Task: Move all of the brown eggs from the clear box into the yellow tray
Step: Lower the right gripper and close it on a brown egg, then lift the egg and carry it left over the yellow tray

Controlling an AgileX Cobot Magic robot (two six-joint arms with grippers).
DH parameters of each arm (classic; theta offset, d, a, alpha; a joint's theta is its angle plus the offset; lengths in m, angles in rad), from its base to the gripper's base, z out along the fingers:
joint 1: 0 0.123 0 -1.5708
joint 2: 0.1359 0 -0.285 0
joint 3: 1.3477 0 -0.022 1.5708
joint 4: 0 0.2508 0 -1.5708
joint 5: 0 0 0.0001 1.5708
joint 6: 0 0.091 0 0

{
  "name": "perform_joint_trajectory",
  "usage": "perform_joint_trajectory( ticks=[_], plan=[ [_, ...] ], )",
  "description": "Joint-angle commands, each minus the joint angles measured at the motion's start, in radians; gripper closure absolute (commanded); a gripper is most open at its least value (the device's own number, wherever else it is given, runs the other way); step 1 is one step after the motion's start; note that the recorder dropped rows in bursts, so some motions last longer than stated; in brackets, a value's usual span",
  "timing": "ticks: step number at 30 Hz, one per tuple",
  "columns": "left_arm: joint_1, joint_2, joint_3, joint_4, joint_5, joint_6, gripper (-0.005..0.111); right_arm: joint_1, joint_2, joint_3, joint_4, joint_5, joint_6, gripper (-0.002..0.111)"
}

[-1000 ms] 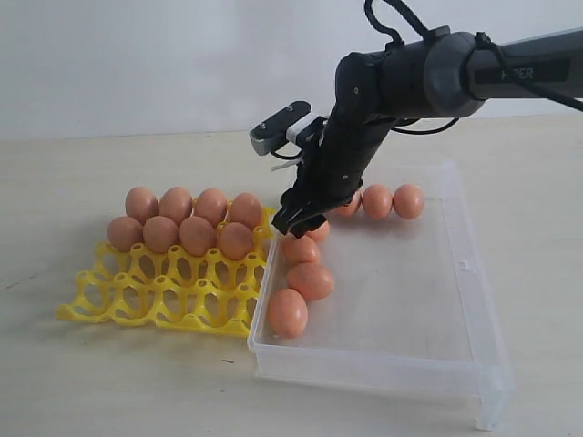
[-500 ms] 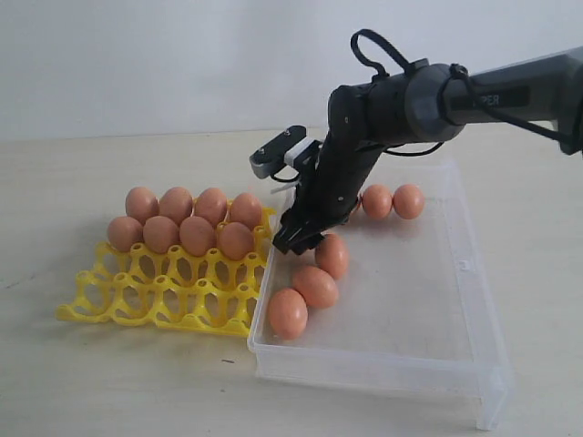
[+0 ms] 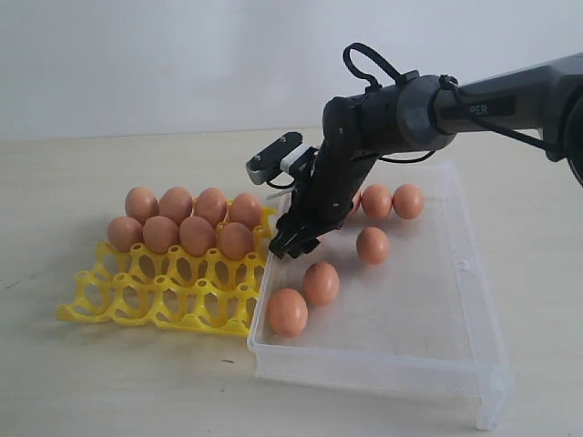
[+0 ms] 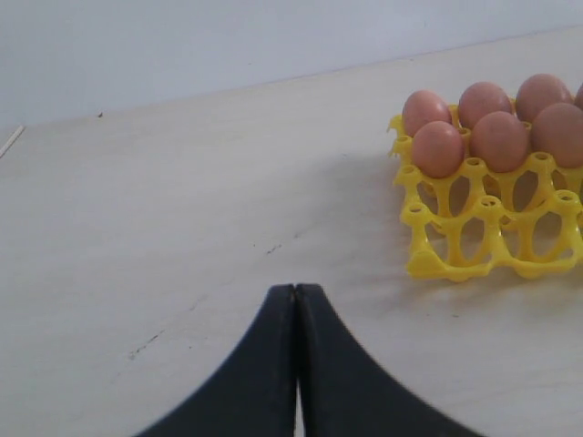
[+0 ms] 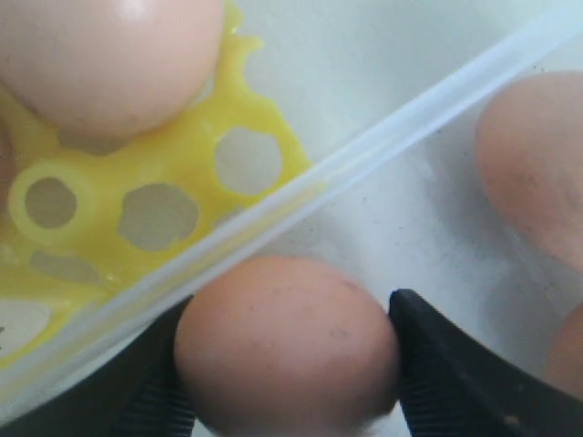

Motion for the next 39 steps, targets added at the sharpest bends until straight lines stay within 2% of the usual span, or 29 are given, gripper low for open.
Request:
perform_joint_trajectory(
  ticks=[1,6,11,23,24,25,26,27,28,39],
  plan=[
    [-0.005,-0.006,-0.004,-0.001,-0.006,-0.005,0.107,0.002,-0.020,-0.003,-0.023,-0.039,-0.002,0.052],
    [-0.005,-0.006,-0.004,-0.001,-0.006,-0.005,0.107,0.002,-0.034,-0.003,-0.028,-0.107,-0.002,0.052],
    [-0.005,-0.006,-0.004,-0.001,-0.006,-0.005,0.107,0.002,-0.032,-0.003,-0.026,-0.146,-0.002,0.046],
    [-0.005,-0.006,-0.004,-0.001,-0.006,-0.005,0.107,0.002,-0.020,-0.003,-0.026,-0.192,-0.002,0.047],
    [-0.005,-0.006,-0.004,-0.001,-0.006,-0.005,0.107,0.002,-0.019,-0.003,-0.026,-0.190,-0.002,0.051],
    [-0.005,-0.006,-0.004,-0.001,-0.006,-0.005,0.107,0.002,-0.019,-0.003,-0.026,-0.187,-0.002,0.062],
    [-0.005,-0.006,-0.004,-0.001,-0.006,-0.005,0.107,0.002,-0.019,-0.003,-0.026,-0.185,-0.002,0.075],
    [-0.005,-0.006,-0.004,-0.001,-0.006,-0.005,0.107,0.002,-0.019,-0.003,-0.026,-0.182,-0.002,0.095],
    [-0.005,-0.006,-0.004,-0.001,-0.006,-0.005,0.107,0.002,-0.019,-0.003,-0.026,-0.175,-0.002,0.109],
    [-0.005,-0.006,-0.004,-0.001,-0.006,-0.005,0.107,0.002,-0.117,-0.003,-0.032,-0.136,0.087,0.108]
  ],
)
